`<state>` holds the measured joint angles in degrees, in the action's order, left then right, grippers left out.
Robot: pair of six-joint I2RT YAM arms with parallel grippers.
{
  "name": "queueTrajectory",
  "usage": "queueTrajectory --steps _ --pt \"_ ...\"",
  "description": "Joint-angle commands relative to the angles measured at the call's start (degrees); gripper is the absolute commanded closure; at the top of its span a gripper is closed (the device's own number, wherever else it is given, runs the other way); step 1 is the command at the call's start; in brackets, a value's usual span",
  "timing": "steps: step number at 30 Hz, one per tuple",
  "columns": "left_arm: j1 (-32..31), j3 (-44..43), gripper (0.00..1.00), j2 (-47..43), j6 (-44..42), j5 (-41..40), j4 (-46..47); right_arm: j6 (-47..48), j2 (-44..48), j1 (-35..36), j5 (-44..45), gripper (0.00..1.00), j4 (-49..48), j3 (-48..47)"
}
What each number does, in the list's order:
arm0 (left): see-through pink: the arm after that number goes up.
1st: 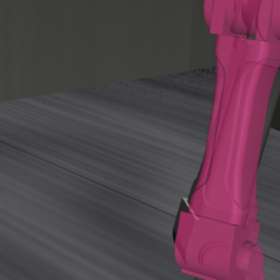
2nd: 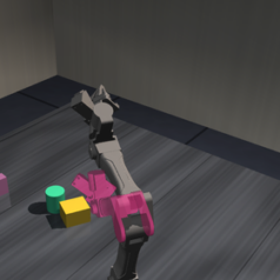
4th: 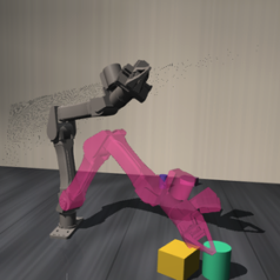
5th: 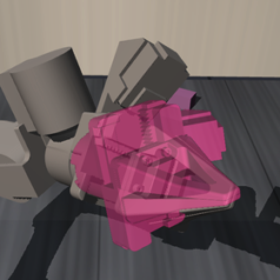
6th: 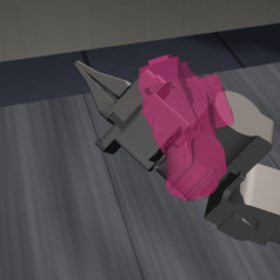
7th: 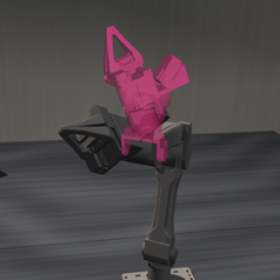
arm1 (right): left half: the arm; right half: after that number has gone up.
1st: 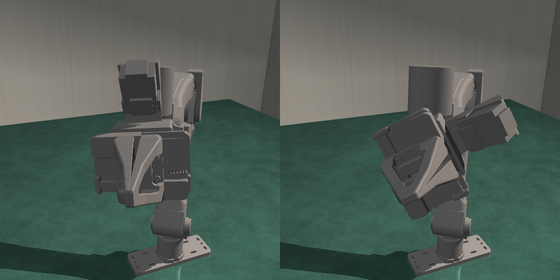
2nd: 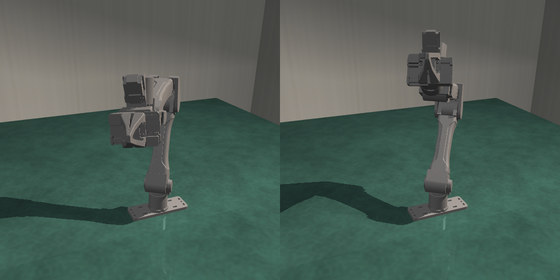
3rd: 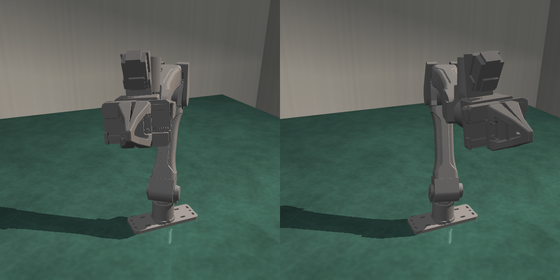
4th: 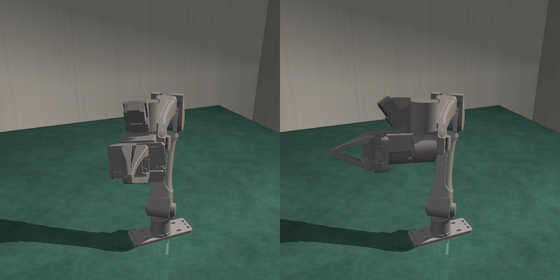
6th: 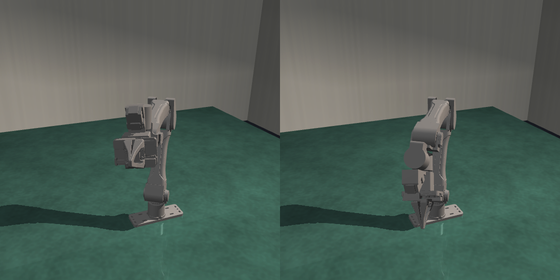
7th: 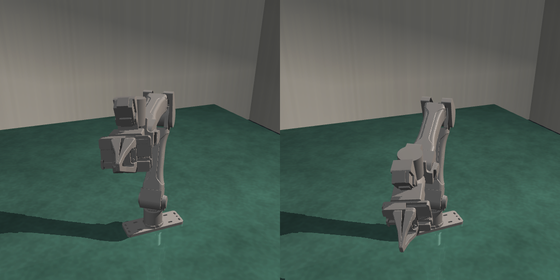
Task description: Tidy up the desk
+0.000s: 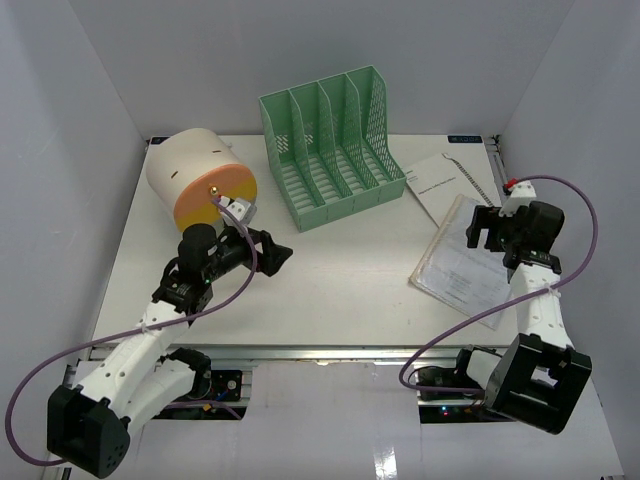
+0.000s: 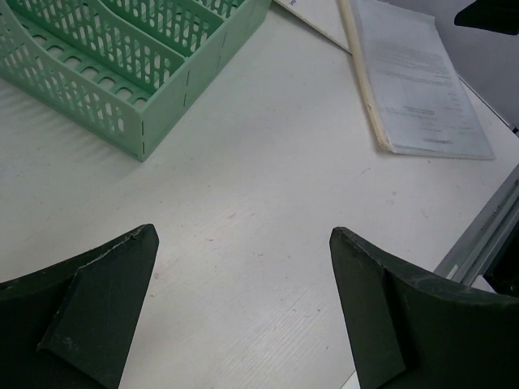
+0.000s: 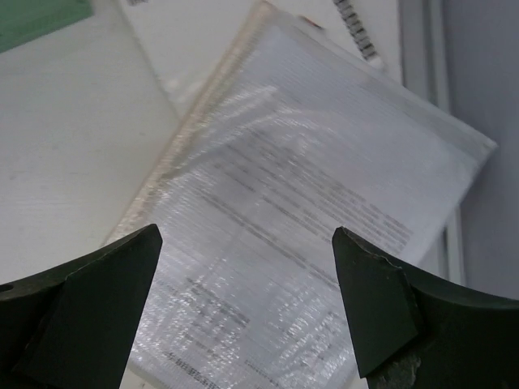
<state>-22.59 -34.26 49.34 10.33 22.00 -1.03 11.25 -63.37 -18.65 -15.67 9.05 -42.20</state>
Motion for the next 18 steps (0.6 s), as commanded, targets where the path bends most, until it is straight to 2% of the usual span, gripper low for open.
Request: queueTrajectory --steps 1,7,13,18 --pt "0.09 0.34 0.02 -2.41 0.67 3.53 2.71 -8.25 0.77 -4.04 17.02 0.06 -1.05 2.37" --pt "0.04 0.71 0.02 -3.12 1.15 5.26 2.53 -13.65 -2.84 -7.51 20.11 0.03 0.19 3.67" --pt "0.01 1.88 0.02 -4.56 1.29 6.00 2.53 -17.62 -11.36 -10.43 17.70 0.00 0.77 4.06" --pt "0.05 2.15 0.02 -4.32 1.50 6.91 3.20 -18.56 -15.93 -10.75 16.40 0.08 1.81 4.22"
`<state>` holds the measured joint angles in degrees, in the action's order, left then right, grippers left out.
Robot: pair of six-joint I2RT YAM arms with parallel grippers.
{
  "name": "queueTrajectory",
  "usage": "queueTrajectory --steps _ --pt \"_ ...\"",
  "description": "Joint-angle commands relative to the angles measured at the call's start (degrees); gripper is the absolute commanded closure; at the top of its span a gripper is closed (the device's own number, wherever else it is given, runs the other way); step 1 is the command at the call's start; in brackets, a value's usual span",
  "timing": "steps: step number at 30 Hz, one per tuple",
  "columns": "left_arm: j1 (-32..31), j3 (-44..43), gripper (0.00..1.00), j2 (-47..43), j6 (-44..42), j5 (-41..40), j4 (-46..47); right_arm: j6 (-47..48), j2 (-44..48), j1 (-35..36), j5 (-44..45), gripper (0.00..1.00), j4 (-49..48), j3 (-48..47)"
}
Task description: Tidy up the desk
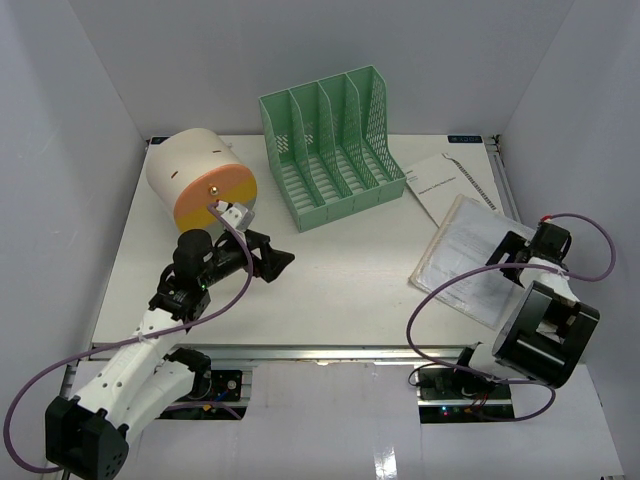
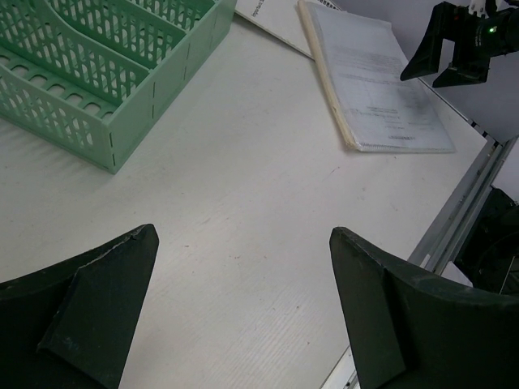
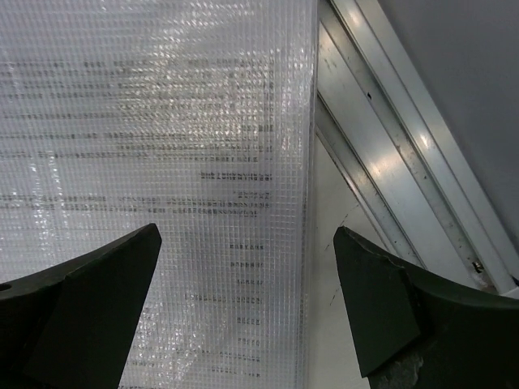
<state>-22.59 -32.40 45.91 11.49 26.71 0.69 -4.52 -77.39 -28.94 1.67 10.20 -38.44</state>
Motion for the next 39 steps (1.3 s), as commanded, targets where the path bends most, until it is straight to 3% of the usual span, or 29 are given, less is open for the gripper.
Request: queueTrajectory --steps 1,7,9,10,13,21,28,32,39 --pt "0.07 0.34 0.02 -0.77 0.40 2.51 1.63 -2.90 -2.38 -0.53 -1.07 0.08 0.68 0.72" --pt "0.00 1.19 0.02 0.52 1.89 5.97 3.98 -3.88 -5.92 -1.35 -4.70 0.13 0.67 1.59" --pt "0.08 1.91 0.02 1.87 3.88 8.89 7.03 -3.64 -8.59 -1.85 -7.24 0.28 1.24 1.42" --pt "0.01 2.07 0.02 2.57 4.83 10.12 8.18 -3.46 -9.90 -2.30 -8.69 0.29 1.42 1.16" --pt "0.09 2.08 0.02 5.70 8.74 13.81 12.32 -2.95 -14.19 -4.03 -13.12 0.61 2.02 0.39" --pt "-1.65 1.19 0.02 18.55 18.44 13.93 24.67 -0.40 -11.14 -7.41 -23.64 0.92 1.84 1.73" --pt "-11.71 -9.38 0.02 38.29 15.50 3.69 25.25 3.31 -4.51 -7.61 -35.06 0.92 3.02 2.23" --pt "-13.12 -16.77 0.02 49.24 16.46 2.56 26.55 4.76 -1.52 -7.62 -40.03 0.92 5.35 1.53" --pt "-17.84 -23.47 0.02 55.92 14.09 2.60 28.01 6.74 5.96 -7.76 -49.65 0.92 6.67 0.62"
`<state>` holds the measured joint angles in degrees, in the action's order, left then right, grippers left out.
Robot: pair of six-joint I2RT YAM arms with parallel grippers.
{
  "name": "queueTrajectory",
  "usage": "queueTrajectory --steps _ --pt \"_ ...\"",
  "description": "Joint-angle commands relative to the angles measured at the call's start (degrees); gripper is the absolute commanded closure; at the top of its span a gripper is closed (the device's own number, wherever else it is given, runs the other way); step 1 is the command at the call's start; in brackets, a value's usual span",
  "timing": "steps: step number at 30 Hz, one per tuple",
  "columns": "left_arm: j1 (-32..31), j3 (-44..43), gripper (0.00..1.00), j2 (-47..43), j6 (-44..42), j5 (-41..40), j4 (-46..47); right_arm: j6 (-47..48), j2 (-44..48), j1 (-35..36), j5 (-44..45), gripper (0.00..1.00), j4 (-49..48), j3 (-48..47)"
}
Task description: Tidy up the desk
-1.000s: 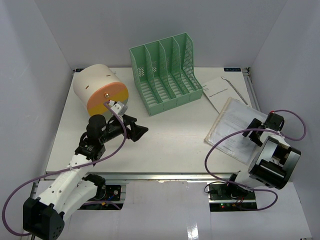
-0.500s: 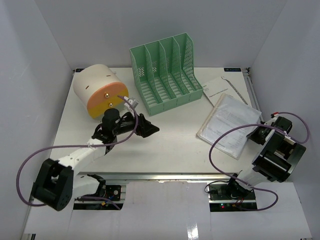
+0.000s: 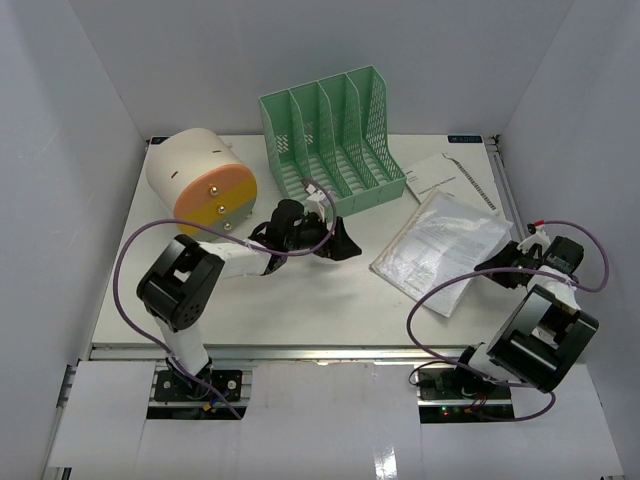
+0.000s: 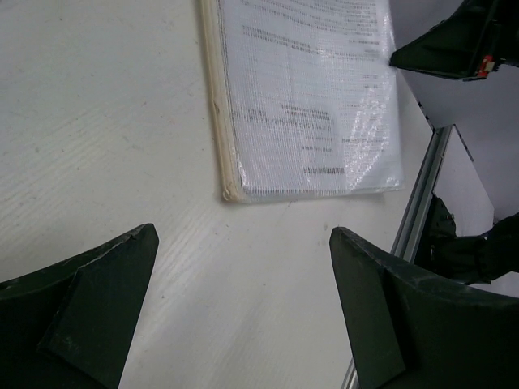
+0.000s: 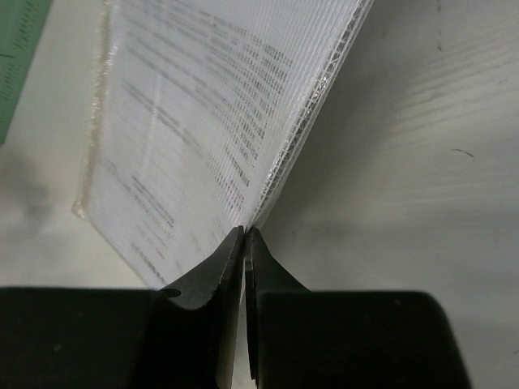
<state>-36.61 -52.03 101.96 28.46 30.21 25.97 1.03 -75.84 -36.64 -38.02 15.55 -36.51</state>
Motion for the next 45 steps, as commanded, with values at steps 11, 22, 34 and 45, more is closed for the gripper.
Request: queueTrajectory --steps 11,22,34,45 --pt "-21.51 1.46 0.02 -2.17 -35.91 -10.06 14.55 -11.07 5.50 0.18 -19.99 0.92 -5.78 -0.17" --pt "-34.92 -1.31 0.02 13.72 -57.24 -30.59 32.14 -12.84 4.25 0.43 -21.98 0.92 -3.44 -1.81" --pt "-38.18 -17.81 0.26 28.11 -66.45 -55.87 37.94 -10.96 5.44 0.52 -24.29 0.92 1.10 -2.07" --pt "-38.53 -9.24 1.00 17.50 -58.18 -62.23 44.38 5.22 6.38 0.52 -23.49 0.44 8.41 -6.20"
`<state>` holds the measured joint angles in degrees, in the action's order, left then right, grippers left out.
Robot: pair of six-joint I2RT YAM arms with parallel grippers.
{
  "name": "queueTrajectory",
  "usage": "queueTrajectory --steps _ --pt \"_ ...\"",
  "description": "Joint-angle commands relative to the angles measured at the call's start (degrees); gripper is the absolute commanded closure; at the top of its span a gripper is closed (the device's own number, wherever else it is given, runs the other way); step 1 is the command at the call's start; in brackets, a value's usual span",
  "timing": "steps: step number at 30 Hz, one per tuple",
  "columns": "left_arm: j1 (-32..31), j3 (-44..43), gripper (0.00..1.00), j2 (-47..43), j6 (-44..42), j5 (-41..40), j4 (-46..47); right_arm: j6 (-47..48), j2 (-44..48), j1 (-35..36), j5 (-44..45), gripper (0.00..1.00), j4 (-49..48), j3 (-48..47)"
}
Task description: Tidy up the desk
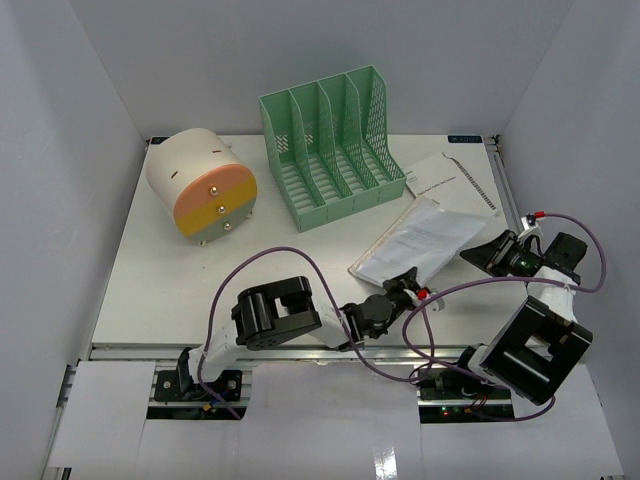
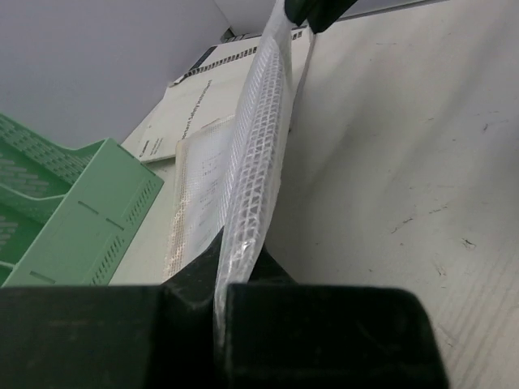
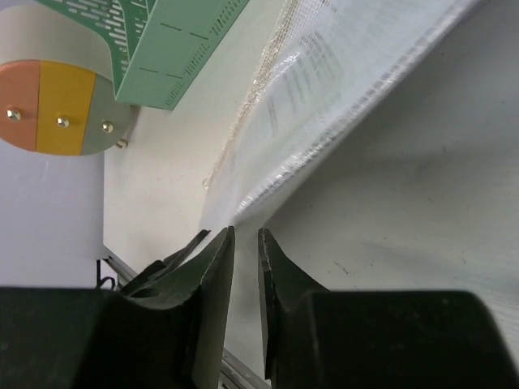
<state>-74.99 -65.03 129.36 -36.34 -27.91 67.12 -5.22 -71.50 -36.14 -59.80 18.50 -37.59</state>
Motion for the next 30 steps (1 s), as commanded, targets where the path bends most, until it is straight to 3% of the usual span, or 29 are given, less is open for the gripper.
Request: queueTrajectory --steps 1,2,4,8,11,15,17,19,20,23,27,30 --pt "-0.16 5.19 1.00 -12.09 9.26 -4.19 2.09 16.13 2.41 0.02 -2.23 0.22 7.76 -6.54" --pt "-0.14 6.75 1.00 -14.72 11.65 -4.09 0.48 20.10 2.74 0.02 -2.59 0.07 9.73 -8.02" --pt "-0.07 8.63 1.00 -18.39 15.87 -3.54 -2.29 24.47 3.30 0.02 -2.59 0.10 11.73 -9.62" --pt "1.94 14.02 1.00 -32.47 33.72 0.68 -17.76 34.51 6.16 0.10 1.18 0.10 12.86 -12.37" --pt "8.25 17.23 1.00 -42.40 48.60 9.41 -25.43 44.73 9.44 0.02 1.14 0.10 12.43 -11.84" --pt "14.57 21.25 1.00 -52.83 58.43 19.68 -28.96 59.41 13.26 -0.16 -12.28 0.10 17.21 -8.05" --pt "17.05 21.23 1.00 -56.67 60.61 24.53 -31.85 80.68 13.00 0.37 -20.24 0.10 32.50 -7.19" --pt "19.74 20.56 1.00 -59.14 61.92 30.00 -36.05 111.49 11.20 4.93 -19.22 0.10 51.71 -8.03" --pt "21.02 20.12 1.00 -60.43 62.22 31.58 -37.86 120.37 10.58 7.58 -18.13 0.10 56.54 -8.25" --pt "23.13 20.30 1.00 -64.75 62.21 30.74 -41.13 118.16 10.09 11.52 -21.34 0.10 56.48 -8.42" --pt "26.07 23.92 1.00 -70.62 62.76 28.94 -37.78 107.59 5.84 14.52 -30.17 0.06 56.57 -12.09" --pt "28.02 23.15 1.00 -71.44 61.18 33.12 -36.37 97.87 2.02 18.39 -34.73 0.04 56.58 -15.82"
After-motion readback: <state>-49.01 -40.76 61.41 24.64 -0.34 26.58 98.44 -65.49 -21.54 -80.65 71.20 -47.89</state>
